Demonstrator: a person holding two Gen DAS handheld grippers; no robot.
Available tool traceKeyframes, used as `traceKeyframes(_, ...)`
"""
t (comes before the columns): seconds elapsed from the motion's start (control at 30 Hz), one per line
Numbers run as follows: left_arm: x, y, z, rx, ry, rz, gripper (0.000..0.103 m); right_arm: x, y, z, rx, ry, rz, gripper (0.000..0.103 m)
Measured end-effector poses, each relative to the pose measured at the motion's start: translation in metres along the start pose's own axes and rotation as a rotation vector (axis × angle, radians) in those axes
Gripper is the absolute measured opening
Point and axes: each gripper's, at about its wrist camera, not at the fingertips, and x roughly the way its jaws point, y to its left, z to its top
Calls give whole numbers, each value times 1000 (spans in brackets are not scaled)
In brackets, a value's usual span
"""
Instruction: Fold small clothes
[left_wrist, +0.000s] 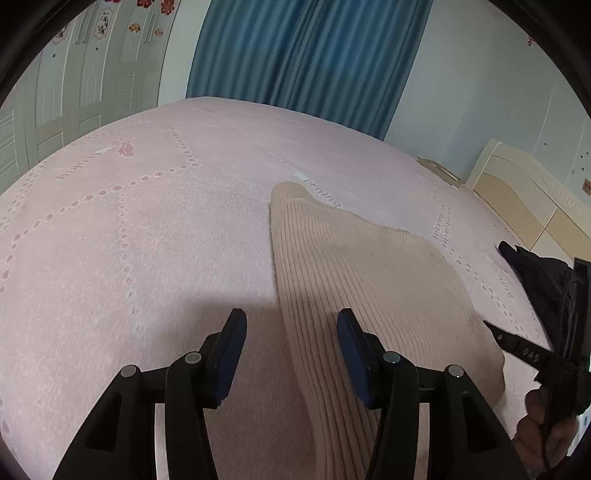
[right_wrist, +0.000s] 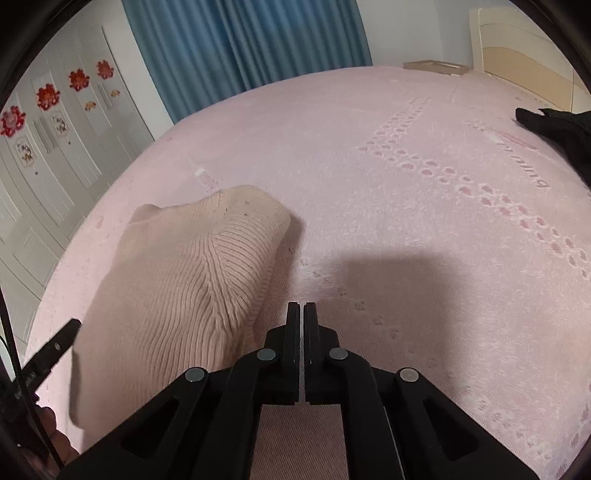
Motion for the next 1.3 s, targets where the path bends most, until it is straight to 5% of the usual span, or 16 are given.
traceKeyframes(0.17,-26,1,-17,-1,19,16,59,-31,-4,-20,-61,-15,-60,34)
traceKeyframes(0.43,-86,-32,-27,104,24,177,64,-94,15,-39,-128,43,-75,50)
traceKeyframes(0.5,-105,-40,-25,111,5,166,71,-113,23,-43,-149,38,-86,54)
traceKeyframes(0.57,-126,-49,-21,117,-13,157,78,-132,29,-46,-160,30,-110,77)
traceKeyframes(0.87,-189,-77,-10,163,-54,174,83,-191,36,-57,-137,-27,-81,96)
traceKeyframes(1.3,-217,-80,-8,140,-70,203,84,-230,41,-60,-157,-69,-103,97)
